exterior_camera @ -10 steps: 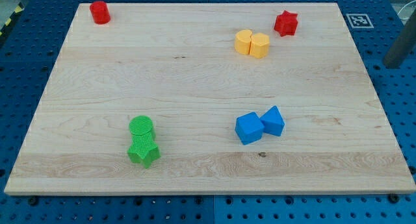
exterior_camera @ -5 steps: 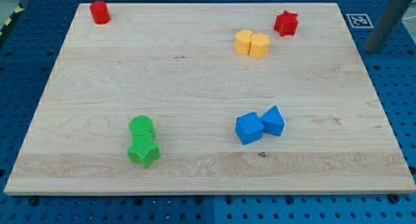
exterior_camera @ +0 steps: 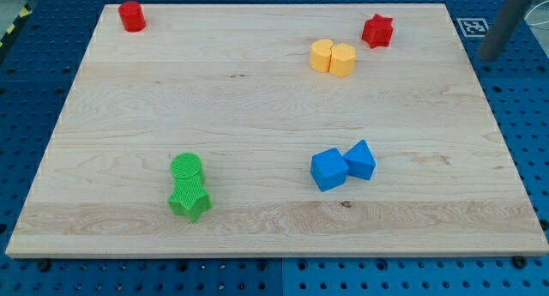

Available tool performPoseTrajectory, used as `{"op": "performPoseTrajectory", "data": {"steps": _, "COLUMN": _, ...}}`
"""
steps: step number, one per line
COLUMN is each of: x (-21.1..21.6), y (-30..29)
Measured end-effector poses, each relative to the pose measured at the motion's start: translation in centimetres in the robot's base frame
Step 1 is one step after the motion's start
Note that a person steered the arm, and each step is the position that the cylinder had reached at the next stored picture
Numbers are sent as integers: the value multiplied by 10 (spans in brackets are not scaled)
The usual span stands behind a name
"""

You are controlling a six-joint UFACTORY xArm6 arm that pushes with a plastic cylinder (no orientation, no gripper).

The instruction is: Move your arm to the top right of the board

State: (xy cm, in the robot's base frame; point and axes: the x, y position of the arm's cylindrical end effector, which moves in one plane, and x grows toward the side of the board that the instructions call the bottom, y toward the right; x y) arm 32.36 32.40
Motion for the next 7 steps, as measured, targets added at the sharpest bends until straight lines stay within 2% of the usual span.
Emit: {"op": "performPoseTrajectory", "data": {"steps": 7, "x": -18, "y": -42}}
